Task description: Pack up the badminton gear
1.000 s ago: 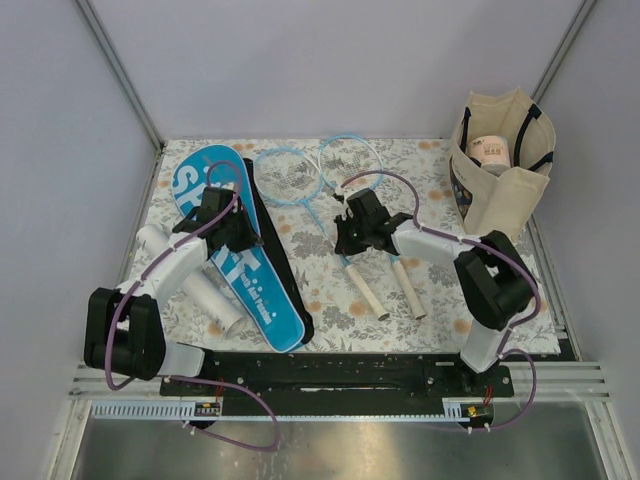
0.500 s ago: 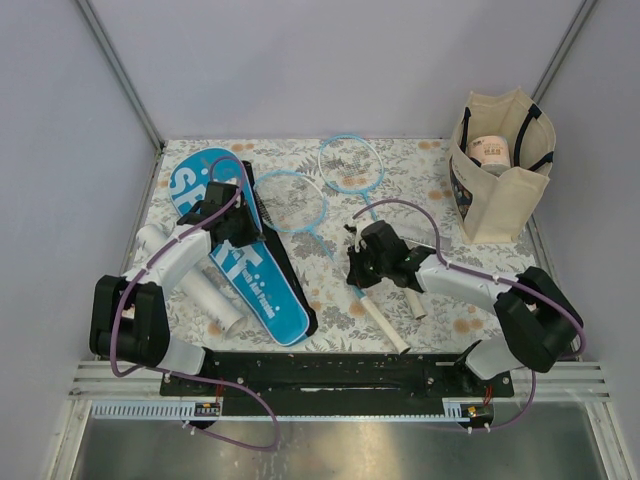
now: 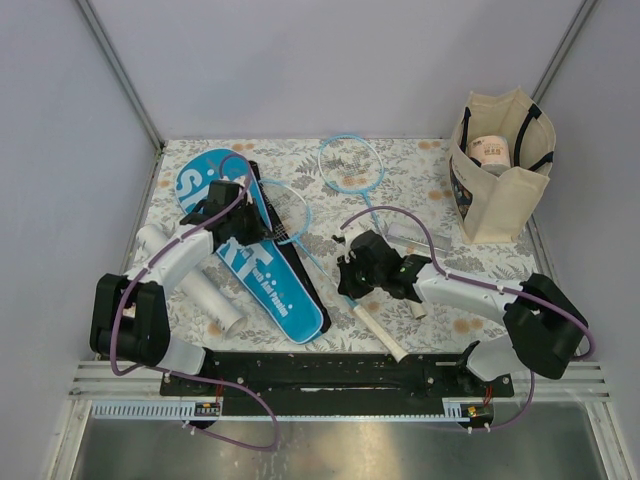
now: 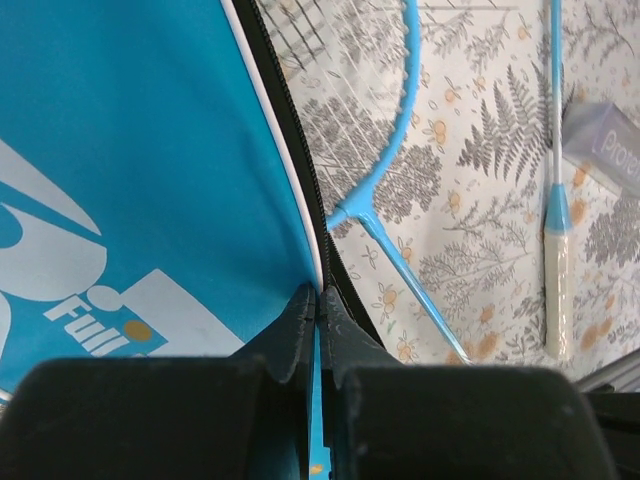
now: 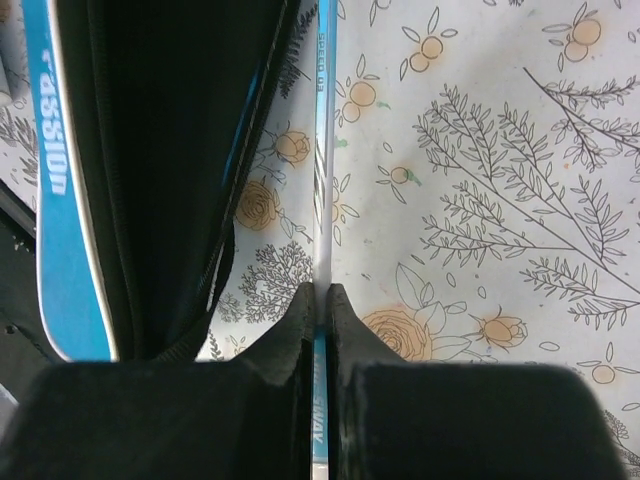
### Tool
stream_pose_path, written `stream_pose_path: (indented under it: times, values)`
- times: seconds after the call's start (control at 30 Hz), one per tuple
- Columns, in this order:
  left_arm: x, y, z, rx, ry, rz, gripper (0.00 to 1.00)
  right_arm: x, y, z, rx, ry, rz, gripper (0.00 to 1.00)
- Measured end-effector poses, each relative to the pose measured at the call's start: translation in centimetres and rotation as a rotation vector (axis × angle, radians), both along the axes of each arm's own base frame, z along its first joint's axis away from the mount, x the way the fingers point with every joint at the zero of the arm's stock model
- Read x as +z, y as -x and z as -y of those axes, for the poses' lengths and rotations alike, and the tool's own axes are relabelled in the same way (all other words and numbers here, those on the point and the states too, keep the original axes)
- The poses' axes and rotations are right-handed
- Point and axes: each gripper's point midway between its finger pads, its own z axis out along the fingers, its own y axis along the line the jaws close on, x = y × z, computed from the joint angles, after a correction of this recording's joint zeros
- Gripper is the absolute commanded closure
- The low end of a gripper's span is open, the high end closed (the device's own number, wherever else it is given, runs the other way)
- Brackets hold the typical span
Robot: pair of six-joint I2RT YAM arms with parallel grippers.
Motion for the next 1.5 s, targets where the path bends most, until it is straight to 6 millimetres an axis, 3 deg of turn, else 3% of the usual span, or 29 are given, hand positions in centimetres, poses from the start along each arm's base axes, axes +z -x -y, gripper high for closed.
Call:
stream_pose_path:
  times: [0.33,0.53,0.83,1.03,1.2,1.33,1.5]
  values:
    - [0.0,2.0,3.1,-0.154,0.032,0.002,1.0,1.4,-0.5,-1.2,-0.004,-0.036,0.011,1.0]
    - [-0.9,3.9,4.1,-0.175,0.083,-0.028,1.0,1.6,-2.0,-3.1,-0.054,-0.079,-0.003,1.0]
    - [-1.0,6.0,5.5,-0.061,0.267,-0.049,1.0,0.5,-5.8,-6.7,-0.235,-0.181,-0.016,1.0]
    - [-0.8,5.9,6.0,0.024,0.367,-0.049,1.0,0.4,-8.2,-7.9,-0.373,-0.235,-0.007,1.0]
    - [-0.6,5.2,5.9,0.092,0.412,-0.031,1.0,-0.4,-8.6,-8.5,-0.427,-0.247,-0.026,1.0]
    - [-0.6,4.9,5.7,0.108,0.402,-0.021,0.74,-0.9,-8.9,-9.0,-0.437,-0.254,-0.029,1.0]
    - [-1.2,6.1,5.3,0.07,0.293,-0.062,0.62,-0.7,-9.5,-9.4,-0.456,-0.283,-0.017,1.0]
